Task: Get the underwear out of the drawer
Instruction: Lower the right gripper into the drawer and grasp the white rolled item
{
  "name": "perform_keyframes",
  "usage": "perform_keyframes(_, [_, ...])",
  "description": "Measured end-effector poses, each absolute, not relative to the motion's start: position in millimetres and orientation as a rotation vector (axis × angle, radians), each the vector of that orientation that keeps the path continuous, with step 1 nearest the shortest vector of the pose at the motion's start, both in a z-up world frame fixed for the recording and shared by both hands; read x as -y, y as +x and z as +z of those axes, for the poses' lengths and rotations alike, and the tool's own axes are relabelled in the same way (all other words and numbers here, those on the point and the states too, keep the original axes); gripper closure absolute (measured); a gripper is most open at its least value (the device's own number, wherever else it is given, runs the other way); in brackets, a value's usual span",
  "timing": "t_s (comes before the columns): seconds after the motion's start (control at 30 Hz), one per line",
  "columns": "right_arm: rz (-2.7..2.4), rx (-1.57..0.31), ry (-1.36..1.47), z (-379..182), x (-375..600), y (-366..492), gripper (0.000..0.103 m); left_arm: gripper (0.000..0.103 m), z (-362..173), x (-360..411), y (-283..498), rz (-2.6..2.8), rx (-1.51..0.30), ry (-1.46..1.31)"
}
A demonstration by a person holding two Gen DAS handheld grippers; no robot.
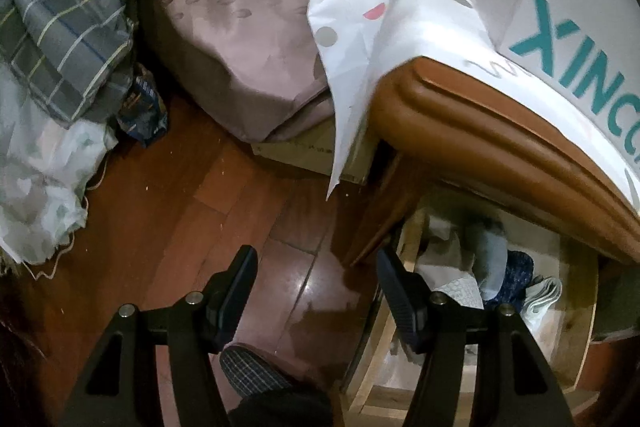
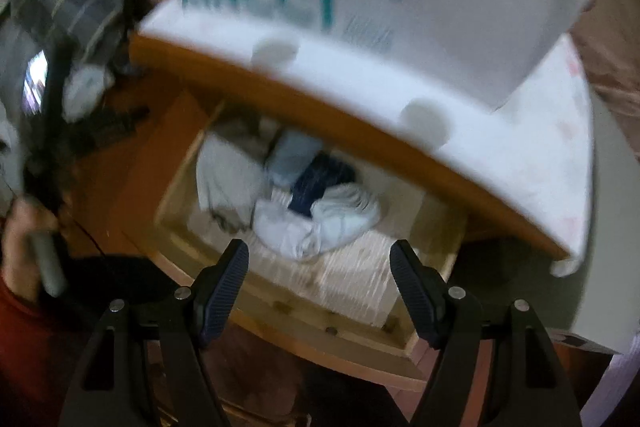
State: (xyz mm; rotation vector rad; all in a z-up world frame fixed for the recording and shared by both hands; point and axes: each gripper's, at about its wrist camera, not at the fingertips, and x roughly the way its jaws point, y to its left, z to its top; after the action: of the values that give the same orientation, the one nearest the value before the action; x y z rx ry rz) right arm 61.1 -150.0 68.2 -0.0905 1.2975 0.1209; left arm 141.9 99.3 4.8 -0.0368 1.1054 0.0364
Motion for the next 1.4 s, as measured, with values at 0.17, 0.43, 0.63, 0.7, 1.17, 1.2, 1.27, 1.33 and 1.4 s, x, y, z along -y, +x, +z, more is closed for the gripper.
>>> perform_keyframes(0.17, [0.193,-1.351,-0.180,19.0,124.3,66.8,0.035,0.040,5.0,-116.2,143.5,0.090,-1.112,-0.077])
perform_keyframes(0.43, [0.267,-1.421,-0.355,-37.7,88.9,89.4,0.036,0.040,0.8,-137.2,144.1,0.159,-1.140,-0.130])
perform_keyframes(0.63, [0.289,-1.471,-0.419,-68.0,78.3,102.4,0.037,0.040,0.9,-139.2,145.2,0.163,-1.145,-0.126])
perform_keyframes(0.7, [0.299,-1.489,-0.422,-75.8,77.4,105.4,0.037,0.040,0.2,-138.8,144.9,0.164,-1.148,-0.130])
perform_keyframes(1.17, [0.313,-1.603,-0.484,-129.8,68.9,117.6,0.042,0.040,-5.1,-133.0,148.8,0.121,-1.169,-0.137])
perform_keyframes(1.2, [0.315,-1.608,-0.478,-130.4,69.3,117.6,0.045,0.040,-5.0,-132.7,148.8,0.119,-1.171,-0.138])
perform_keyframes(1.27, [0.318,-1.607,-0.452,-128.2,72.2,117.5,0.051,0.040,-6.1,-131.2,148.4,0.113,-1.175,-0.137])
perform_keyframes(1.33, [0.308,-1.613,-0.429,-126.5,83.4,119.0,0.056,0.040,-6.5,-128.3,147.9,0.103,-1.177,-0.130])
perform_keyframes(1.4, [0.293,-1.600,-0.414,-123.4,89.9,115.4,0.058,0.040,-7.1,-125.0,148.0,0.094,-1.178,-0.130])
